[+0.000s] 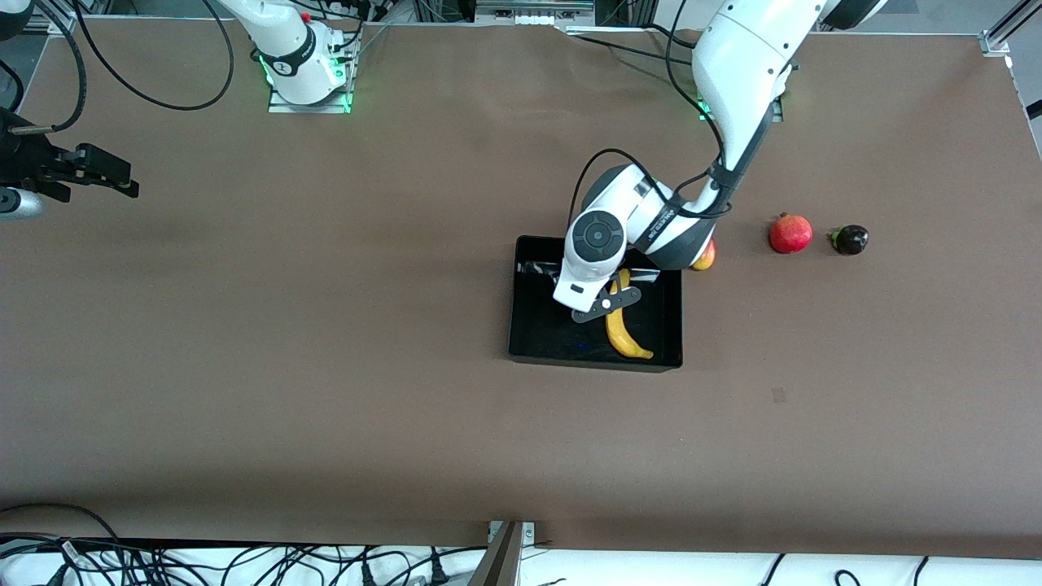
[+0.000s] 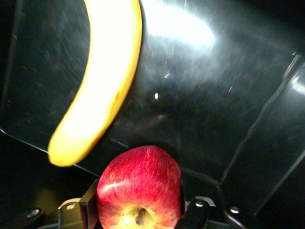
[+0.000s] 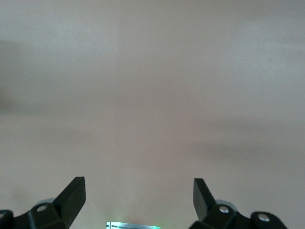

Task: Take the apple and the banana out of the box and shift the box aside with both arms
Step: 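Lift the red apple out of the tray with the left gripper, then lower the red apple onto the table and open the left gripper, then move the left gripper back over the yellow banana in the tray, then grasp the yellow banana with the left gripper and lift it, then carry the banana toward the apple while the right gripper reaches the tray, then lower the banana beside the apple while the right gripper grips the tray, then drag the tray with the right gripper while the left gripper withdraws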

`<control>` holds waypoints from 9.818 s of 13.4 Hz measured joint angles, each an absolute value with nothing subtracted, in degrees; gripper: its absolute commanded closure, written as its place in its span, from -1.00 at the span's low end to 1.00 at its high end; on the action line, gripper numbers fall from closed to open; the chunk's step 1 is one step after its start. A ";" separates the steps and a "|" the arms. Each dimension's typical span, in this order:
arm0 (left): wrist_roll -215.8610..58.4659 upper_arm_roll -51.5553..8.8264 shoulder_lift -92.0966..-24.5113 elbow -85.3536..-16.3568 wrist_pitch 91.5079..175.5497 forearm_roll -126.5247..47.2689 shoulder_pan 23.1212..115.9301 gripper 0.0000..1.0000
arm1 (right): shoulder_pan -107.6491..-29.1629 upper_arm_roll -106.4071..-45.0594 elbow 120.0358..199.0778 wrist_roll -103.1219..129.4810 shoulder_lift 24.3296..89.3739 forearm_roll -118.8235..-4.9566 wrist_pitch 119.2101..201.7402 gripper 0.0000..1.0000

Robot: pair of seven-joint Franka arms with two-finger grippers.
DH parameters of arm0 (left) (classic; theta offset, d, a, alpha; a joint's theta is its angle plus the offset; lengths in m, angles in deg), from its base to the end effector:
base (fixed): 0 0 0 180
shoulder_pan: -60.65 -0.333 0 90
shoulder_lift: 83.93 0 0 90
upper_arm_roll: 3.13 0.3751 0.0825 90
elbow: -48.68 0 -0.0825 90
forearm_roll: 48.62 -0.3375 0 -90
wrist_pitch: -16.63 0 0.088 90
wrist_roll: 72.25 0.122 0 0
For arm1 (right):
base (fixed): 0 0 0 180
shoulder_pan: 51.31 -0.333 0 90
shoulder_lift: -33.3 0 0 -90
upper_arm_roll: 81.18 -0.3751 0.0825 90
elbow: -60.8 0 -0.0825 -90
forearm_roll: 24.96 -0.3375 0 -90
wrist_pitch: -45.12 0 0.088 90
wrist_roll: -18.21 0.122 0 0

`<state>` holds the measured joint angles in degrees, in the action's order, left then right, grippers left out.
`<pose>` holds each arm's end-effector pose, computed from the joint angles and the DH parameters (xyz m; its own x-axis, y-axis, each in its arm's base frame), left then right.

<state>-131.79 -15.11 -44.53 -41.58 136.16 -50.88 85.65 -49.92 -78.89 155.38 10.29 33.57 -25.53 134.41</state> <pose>0.5599 -0.3859 0.2904 0.9021 0.3971 -0.1692 0.3875 -0.9177 -0.0879 0.5023 -0.0310 0.6314 0.9927 0.0743 -0.0946 0.0725 -0.9971 -0.0230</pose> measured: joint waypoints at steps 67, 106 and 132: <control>-127.91 -18.89 -38.30 -39.85 140.60 -59.94 75.93 1.00 | -49.91 -78.53 155.42 9.05 33.58 -25.53 134.09 -1.00; -75.88 -16.58 -30.98 -29.87 149.72 -68.77 43.67 0.91 | -92.33 -80.31 147.24 55.55 68.83 -31.67 171.44 -0.33; -76.07 -6.47 -72.96 -35.83 109.65 -53.04 59.30 -1.00 | -73.06 -56.12 171.15 8.52 49.01 -37.53 159.73 1.00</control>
